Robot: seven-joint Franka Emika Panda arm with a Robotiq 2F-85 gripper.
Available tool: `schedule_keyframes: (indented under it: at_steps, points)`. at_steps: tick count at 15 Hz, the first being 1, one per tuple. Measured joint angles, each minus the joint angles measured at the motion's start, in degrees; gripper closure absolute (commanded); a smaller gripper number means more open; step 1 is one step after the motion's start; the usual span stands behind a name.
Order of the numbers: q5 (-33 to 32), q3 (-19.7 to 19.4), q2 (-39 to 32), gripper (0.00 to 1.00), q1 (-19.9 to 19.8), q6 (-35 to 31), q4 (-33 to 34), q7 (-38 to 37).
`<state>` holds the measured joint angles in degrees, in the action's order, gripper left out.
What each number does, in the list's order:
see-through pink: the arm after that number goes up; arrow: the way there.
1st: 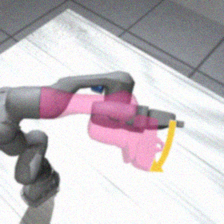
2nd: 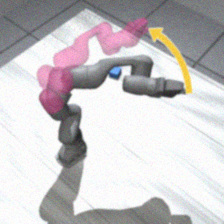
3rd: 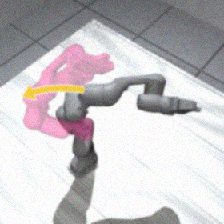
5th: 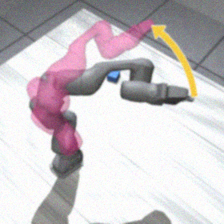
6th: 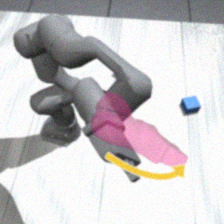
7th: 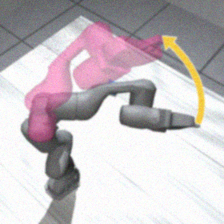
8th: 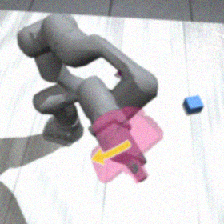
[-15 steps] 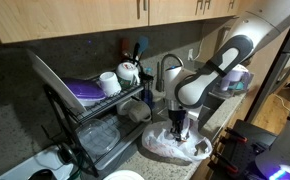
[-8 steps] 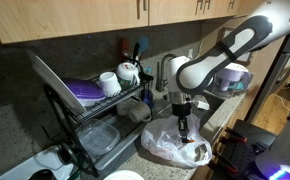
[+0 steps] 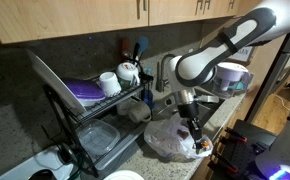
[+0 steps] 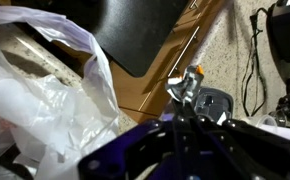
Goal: Take the white object from the white plastic and put it on the black bowl
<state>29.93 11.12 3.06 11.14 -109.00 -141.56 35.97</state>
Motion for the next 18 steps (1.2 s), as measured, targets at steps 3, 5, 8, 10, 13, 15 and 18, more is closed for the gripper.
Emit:
schedule_keyframes:
  at_steps: [3, 5, 8, 10, 13, 15, 18]
  points:
    - [1.68, 0.35, -0.67, 1.0, 0.85, 1.71, 0.82, 3.37]
    - [2.99, 0.69, -1.56, 1.0, 1.79, 2.25, 1.97, 5.44]
    - [4.07, 1.83, -3.44, 1.0, 2.94, 2.68, 4.3, 7.19]
    - [4.14, 2.93, -5.12, 1.0, 3.6, 2.73, 5.94, 7.75]
    - [3.8, 5.19, -8.09, 1.0, 4.93, 2.74, 8.29, 7.78]
    - [2.72, 7.12, -9.97, 1.0, 6.21, 2.77, 9.68, 7.78]
    - [-0.64, 9.94, -11.78, 1.0, 8.31, 2.76, 11.32, 7.77]
